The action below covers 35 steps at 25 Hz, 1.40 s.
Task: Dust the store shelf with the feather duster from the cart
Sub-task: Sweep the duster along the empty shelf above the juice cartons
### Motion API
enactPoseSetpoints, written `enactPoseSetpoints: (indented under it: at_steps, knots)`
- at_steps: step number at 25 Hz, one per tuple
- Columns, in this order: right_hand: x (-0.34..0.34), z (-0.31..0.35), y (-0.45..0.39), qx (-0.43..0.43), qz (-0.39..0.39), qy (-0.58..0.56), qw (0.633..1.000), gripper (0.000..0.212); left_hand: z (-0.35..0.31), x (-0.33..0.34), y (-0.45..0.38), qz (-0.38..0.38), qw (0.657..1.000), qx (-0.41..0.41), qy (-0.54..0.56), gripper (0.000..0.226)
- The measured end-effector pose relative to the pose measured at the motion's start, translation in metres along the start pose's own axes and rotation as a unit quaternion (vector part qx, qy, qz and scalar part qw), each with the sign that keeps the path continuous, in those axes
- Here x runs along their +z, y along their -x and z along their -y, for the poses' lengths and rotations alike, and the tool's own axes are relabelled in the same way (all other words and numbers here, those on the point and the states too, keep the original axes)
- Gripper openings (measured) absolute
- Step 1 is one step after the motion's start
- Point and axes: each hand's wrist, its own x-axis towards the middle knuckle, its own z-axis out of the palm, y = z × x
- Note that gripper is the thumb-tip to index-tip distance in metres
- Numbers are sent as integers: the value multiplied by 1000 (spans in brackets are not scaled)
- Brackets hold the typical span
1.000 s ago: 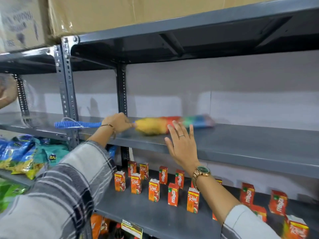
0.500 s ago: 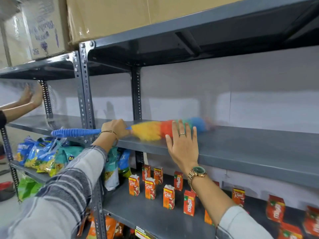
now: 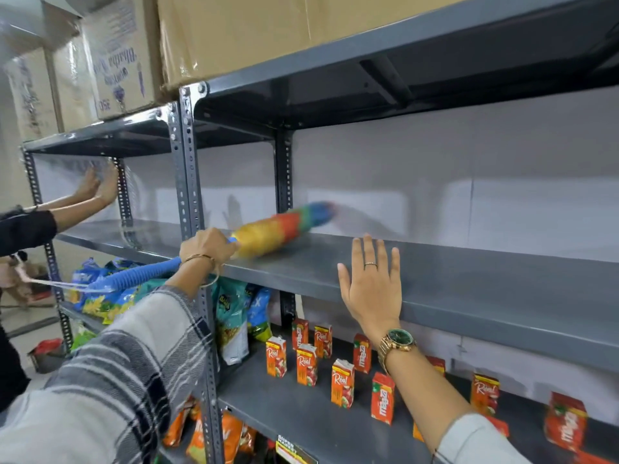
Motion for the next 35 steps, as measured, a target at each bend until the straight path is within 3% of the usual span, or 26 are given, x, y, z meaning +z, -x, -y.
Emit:
enactPoseSetpoints:
  at_steps: [2, 3, 7, 11, 15, 16, 20, 24, 27, 28, 32, 35]
  knots:
    - [0, 0, 0, 0, 4, 2, 1000, 54, 12, -1, 7, 93, 995, 13, 22, 44]
    - [0, 0, -1, 1, 6, -2, 1000, 54, 10, 3, 12, 90, 996, 21, -4, 41]
    - [-7, -1, 2, -16, 48, -32, 998, 50, -35, 3, 31, -75, 989, 89, -93, 33]
    - [-18, -10, 12, -64, 35, -43, 996, 46, -25, 3, 34, 57, 974, 216, -44, 39]
    - [-31, -26, 25, -77, 54, -1, 996, 51, -68, 7, 48, -64, 973, 205, -86, 36]
    - [-34, -33, 27, -81, 55, 0, 995, 52, -76, 7, 49, -64, 972, 215, -74, 37]
    - [-46, -54, 29, -84, 47, 3, 995, 51, -86, 15, 55, 56, 966, 250, -31, 39]
    - [-64, -75, 35, -53, 35, 16, 998, 51, -134, 16, 75, -35, 962, 270, -17, 41]
    - [-79, -99, 42, -32, 12, 23, 999, 51, -144, 22, 79, 59, 940, 336, 10, 38]
    - [-85, -107, 45, -19, 4, 25, 1000, 51, -151, 27, 84, 67, 939, 336, -5, 41]
    - [-111, -140, 57, 57, -2, 51, 997, 53, -212, 20, 111, -31, 944, 329, 0, 42]
    - [-135, -178, 72, 82, -6, 100, 992, 53, -237, 22, 115, 60, 916, 392, 51, 40]
